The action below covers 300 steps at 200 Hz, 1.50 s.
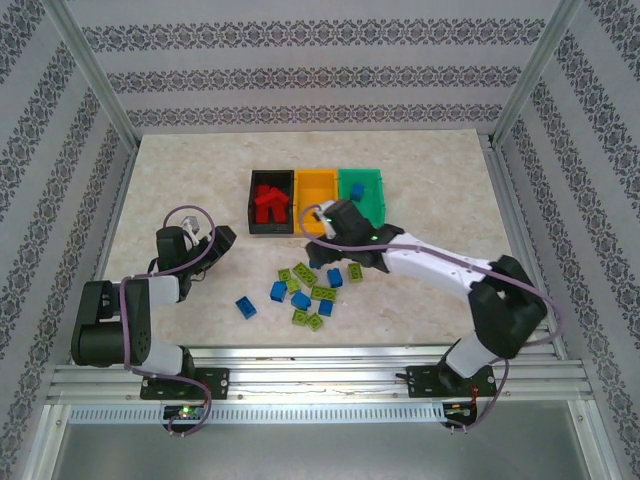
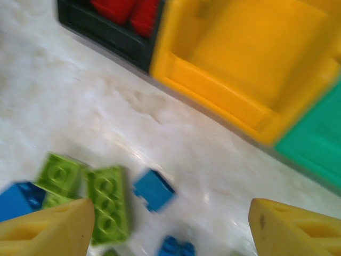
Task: Sort the legos into containers by color
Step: Pick up the lego from the middle-left of the table.
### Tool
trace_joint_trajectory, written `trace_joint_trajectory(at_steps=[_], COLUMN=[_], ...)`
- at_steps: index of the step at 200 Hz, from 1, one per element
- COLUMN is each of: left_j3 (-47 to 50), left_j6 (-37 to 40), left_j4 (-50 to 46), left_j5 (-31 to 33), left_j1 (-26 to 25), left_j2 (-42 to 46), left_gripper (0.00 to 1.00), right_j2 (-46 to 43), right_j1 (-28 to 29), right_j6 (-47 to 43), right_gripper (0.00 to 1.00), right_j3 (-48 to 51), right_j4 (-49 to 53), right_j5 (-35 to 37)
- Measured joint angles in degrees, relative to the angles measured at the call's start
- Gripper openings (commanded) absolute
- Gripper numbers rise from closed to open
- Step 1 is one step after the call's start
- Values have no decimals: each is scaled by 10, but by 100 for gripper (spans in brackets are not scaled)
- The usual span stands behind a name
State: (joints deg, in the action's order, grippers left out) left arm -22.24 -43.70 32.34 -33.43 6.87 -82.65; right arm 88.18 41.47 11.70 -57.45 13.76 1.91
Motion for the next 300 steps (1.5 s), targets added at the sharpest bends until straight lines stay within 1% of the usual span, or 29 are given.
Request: trace_joint_trajectory(at_steps=[15,26,46,58,75,93,122,134,147,166,177,181,186,187,189,191,206,222,233,250,265,291,300], left_j3=[0,0,1,4,10,22,59,73,78,69,59,56,53,52,52,51,50,46,38,27,11,-39,-57], left_j6=[9,15,21,26,32,36,31,25,21,20,15,13,9,7,5,3,-18,-31,-35,-40,-42,-39,-36], left_j4=[-6,-11,-14,-14,-20,-22,-43,-78,-143,-261,-338,-360,-391,-398,-410,-419,-478,-528,-564,-593,-617,-664,-674], left_j5=[9,14,16,15,15,15,15,15,16,22,26,29,32,33,34,35,39,43,50,64,87,136,152], left_j1=[0,0,0,0,0,0,0,-2,-10,-44,-64,-70,-77,-78,-82,-85,-115,-154,-177,-201,-223,-260,-269], left_j2=[5,5,7,12,32,59,126,172,234,342,408,426,453,459,468,477,521,518,493,447,403,352,339], left_gripper=[82,82,82,82,82,82,82,82,82,81,79,83,85,87,95,99,100,100,100,100,100,100,94], right_j2=[-40,-69,-111,-130,-144,-144,-141,-141,-141,-141,-141,-141,-141,-141,-141,-140,-137,-128,-122,-116,-115,-115,-115], right_j1=[-25,-38,-41,-42,-46,-53,-61,-61,-61,-61,-62,-63,-64,-65,-65,-65,-65,-65,-65,-65,-65,-65,-65], right_j6=[0,0,0,3,9,17,23,29,34,39,44,45,47,47,48,49,52,57,60,62,62,62,62], right_gripper=[77,79,82,82,82,82,82,82,82,83,83,83,83,83,83,83,83,83,83,83,83,83,83], right_j3=[61,106,175,203,224,225,225,225,225,225,225,225,225,225,225,225,225,225,225,225,225,224,224], right_j4=[-31,-60,-107,-132,-163,-187,-201,-203,-205,-209,-209,-209,-209,-209,-209,-209,-211,-214,-214,-213,-214,-213,-213], right_j5=[-2,-2,-4,-9,-16,-27,-33,-36,-42,-46,-48,-49,-50,-51,-52,-52,-59,-63,-66,-70,-70,-70,-70])
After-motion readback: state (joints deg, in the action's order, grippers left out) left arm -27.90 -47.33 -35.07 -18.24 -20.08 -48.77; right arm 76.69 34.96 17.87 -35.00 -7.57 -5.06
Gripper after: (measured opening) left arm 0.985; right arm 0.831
